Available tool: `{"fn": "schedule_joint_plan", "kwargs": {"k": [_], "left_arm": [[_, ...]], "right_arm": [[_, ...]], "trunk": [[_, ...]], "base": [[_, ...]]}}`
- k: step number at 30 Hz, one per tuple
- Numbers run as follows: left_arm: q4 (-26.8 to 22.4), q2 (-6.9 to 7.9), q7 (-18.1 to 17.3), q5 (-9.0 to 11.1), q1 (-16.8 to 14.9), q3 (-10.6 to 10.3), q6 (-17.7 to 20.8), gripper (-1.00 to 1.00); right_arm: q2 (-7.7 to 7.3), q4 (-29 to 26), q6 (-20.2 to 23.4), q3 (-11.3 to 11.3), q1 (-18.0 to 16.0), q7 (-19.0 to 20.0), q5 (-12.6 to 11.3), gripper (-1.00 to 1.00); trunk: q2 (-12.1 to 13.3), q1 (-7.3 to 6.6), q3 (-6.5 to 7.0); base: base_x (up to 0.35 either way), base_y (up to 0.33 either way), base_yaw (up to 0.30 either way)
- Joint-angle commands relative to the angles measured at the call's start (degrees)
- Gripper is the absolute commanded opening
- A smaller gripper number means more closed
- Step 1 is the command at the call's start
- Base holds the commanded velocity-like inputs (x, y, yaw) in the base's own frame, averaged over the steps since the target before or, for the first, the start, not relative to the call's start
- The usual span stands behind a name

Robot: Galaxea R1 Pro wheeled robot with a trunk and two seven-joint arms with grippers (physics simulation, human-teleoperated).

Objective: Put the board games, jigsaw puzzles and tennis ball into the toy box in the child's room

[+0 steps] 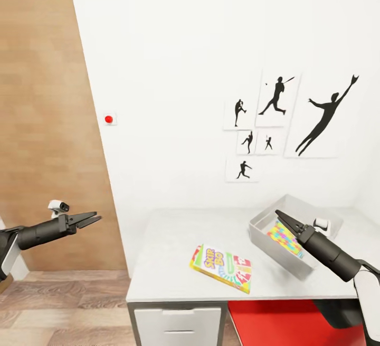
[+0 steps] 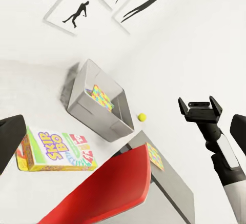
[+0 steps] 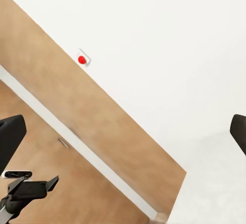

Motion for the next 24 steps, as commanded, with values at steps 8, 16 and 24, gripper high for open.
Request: {"fn": "schedule_joint_plan", "kwargs": {"k": [8, 16, 24], "left_arm": [[0.0, -0.08, -0.2, 0.0, 0.0, 0.0, 0.6, 1.00], [0.0, -0.02, -0.2, 0.0, 0.0, 0.0, 0.5, 1.00], [0.0, -0.01, -0.2, 0.0, 0.0, 0.0, 0.5, 1.00]], "right_arm": [[-0.12, 0.1, 0.3, -0.1, 0.0, 0.1, -0.1, 1.00], [-0.27, 0.1, 0.4, -0.1, 0.0, 0.1, -0.1, 1.00], [-0.17, 0.1, 0.3, -0.1, 0.0, 0.1, -0.1, 1.00]], "trunk": [[0.0, 0.03, -0.10], [0.0, 0.03, -0.61], [0.0, 0.03, -0.82]], "base": [[0.090, 0.048, 0.048], [0.081, 0.043, 0.003], [0.016, 0.003, 0.000]]}}
